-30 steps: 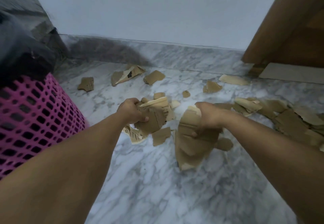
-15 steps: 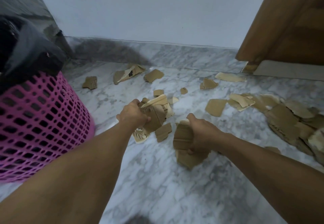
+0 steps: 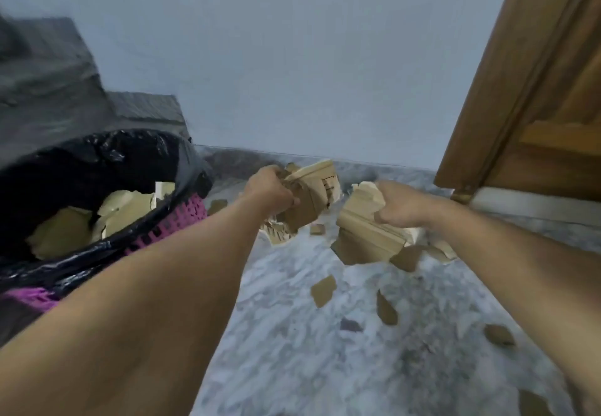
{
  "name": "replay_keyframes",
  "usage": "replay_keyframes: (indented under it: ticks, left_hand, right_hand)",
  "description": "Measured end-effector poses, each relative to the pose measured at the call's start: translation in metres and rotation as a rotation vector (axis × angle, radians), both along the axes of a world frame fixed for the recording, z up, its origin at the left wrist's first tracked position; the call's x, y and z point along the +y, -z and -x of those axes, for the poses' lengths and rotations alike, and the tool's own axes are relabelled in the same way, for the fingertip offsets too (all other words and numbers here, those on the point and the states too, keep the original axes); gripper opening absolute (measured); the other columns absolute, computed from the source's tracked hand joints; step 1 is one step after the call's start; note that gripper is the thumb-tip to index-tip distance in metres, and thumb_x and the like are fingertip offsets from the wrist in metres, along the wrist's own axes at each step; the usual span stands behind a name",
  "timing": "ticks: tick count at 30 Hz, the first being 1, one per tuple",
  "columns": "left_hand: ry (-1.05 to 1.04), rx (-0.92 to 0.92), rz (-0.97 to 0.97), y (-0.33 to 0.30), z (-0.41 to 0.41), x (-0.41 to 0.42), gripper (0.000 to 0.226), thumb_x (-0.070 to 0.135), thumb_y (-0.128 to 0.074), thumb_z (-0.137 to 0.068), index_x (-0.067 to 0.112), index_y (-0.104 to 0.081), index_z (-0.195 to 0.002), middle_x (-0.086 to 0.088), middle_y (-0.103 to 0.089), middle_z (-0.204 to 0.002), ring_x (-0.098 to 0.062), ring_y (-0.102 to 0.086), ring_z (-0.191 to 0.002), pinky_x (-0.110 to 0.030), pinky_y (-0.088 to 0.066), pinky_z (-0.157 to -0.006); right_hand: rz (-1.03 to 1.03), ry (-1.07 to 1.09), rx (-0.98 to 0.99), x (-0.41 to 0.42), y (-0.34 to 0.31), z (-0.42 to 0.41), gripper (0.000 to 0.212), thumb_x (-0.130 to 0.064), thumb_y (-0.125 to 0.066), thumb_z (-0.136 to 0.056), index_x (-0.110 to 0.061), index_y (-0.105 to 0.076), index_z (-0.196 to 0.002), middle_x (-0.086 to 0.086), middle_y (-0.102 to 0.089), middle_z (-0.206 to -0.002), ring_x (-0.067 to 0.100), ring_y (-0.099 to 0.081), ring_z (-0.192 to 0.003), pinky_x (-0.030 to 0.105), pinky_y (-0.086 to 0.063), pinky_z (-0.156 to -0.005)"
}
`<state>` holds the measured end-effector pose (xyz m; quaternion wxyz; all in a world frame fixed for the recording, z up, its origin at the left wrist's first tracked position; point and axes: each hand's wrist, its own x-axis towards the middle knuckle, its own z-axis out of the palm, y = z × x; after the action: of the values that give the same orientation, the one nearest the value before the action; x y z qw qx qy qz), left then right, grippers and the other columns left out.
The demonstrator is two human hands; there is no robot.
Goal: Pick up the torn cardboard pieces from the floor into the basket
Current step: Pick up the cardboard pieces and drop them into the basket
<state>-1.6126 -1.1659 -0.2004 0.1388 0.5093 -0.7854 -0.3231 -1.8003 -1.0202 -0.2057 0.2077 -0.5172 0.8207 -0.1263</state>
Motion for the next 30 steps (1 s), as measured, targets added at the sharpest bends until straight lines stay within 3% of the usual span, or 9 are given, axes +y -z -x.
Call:
replay_keyframes:
  ticks: [5,11,17,21,24,27,28,30]
  left_hand:
    - [-0.044,0.075,0.127,-0.089,-0.040,0.008,0.057,0.020,-0.079,-0.075,0.014,-0.055,-0.126,-0.008,-0.060,-0.121,-0.028,-0.057,-0.110,-0.034,-0.051,-0.090]
    - [-0.146,0.106,0.271,-0.161,-0.112,0.001,0.059,0.021,-0.076,-0.078,0.014,-0.051,-0.131,-0.008,-0.058,-0.125,-0.027,-0.055,-0.114,-0.030,-0.043,-0.081]
    - [-0.305,-0.012,0.309,-0.172,-0.199,-0.036,0.044,0.014,-0.065,-0.085,0.009,-0.053,-0.127,-0.010,-0.059,-0.117,-0.027,-0.054,-0.096,-0.032,-0.045,-0.078]
    - [-0.381,-0.063,0.255,-0.154,-0.249,-0.066,0.029,0.013,-0.060,-0.085,0.006,-0.059,-0.113,-0.014,-0.063,-0.107,-0.032,-0.061,-0.095,-0.038,-0.055,-0.080]
    - [-0.445,-0.065,0.178,-0.133,-0.273,-0.085,0.019,0.017,-0.060,-0.086,0.002,-0.060,-0.098,-0.020,-0.065,-0.105,-0.033,-0.063,-0.091,-0.037,-0.053,-0.074]
    - [-0.382,-0.081,-0.026,-0.108,-0.284,-0.089,0.023,0.018,-0.060,-0.091,0.000,-0.050,-0.080,-0.019,-0.059,-0.098,-0.026,-0.057,-0.075,-0.032,-0.050,-0.066]
    - [-0.351,-0.130,-0.070,-0.100,-0.287,-0.090,0.026,0.020,-0.059,-0.093,-0.003,-0.051,-0.088,-0.019,-0.055,-0.105,-0.027,-0.056,-0.082,-0.032,-0.046,-0.072]
    - [-0.323,-0.192,-0.068,-0.089,-0.291,-0.091,0.046,0.029,-0.059,-0.094,-0.007,-0.048,-0.121,-0.019,-0.049,-0.126,-0.034,-0.052,-0.112,-0.035,-0.040,-0.085]
  right_hand:
    - [0.117,-0.006,0.058,-0.011,-0.087,-0.035,0.031,-0.012,-0.067,-0.086,-0.004,-0.058,-0.114,0.012,-0.062,-0.113,0.028,-0.059,-0.101,0.030,-0.044,-0.076]
    - [0.312,0.047,-0.068,-0.039,-0.162,-0.099,0.022,-0.003,-0.068,-0.077,-0.002,-0.059,-0.097,0.011,-0.055,-0.086,0.022,-0.052,-0.067,0.024,-0.036,-0.050]
    - [0.399,0.022,-0.204,-0.096,-0.181,-0.189,0.020,-0.005,-0.069,-0.081,-0.011,-0.049,-0.083,0.006,-0.047,-0.078,0.020,-0.048,-0.064,0.025,-0.037,-0.048]
    - [0.417,0.018,-0.236,-0.139,-0.166,-0.241,0.023,-0.004,-0.062,-0.087,-0.014,-0.045,-0.074,0.003,-0.046,-0.076,0.019,-0.051,-0.069,0.026,-0.043,-0.048]
    - [0.398,0.002,-0.218,-0.167,-0.144,-0.271,0.005,-0.007,-0.056,-0.091,-0.009,-0.051,-0.092,-0.001,-0.044,-0.077,0.018,-0.049,-0.077,0.021,-0.037,-0.050]
    - [0.324,-0.042,-0.232,-0.182,-0.118,-0.287,0.035,-0.012,-0.056,-0.095,-0.003,-0.044,-0.126,0.007,-0.051,-0.098,0.017,-0.047,-0.081,0.024,-0.032,-0.052]
    - [0.296,-0.051,-0.217,-0.183,-0.112,-0.289,0.041,-0.012,-0.056,-0.094,-0.002,-0.040,-0.130,0.011,-0.052,-0.107,0.020,-0.048,-0.087,0.025,-0.033,-0.054]
    - [0.257,-0.056,-0.188,-0.179,-0.108,-0.287,0.036,-0.009,-0.054,-0.092,0.000,-0.044,-0.125,0.013,-0.052,-0.105,0.025,-0.051,-0.091,0.025,-0.034,-0.052]
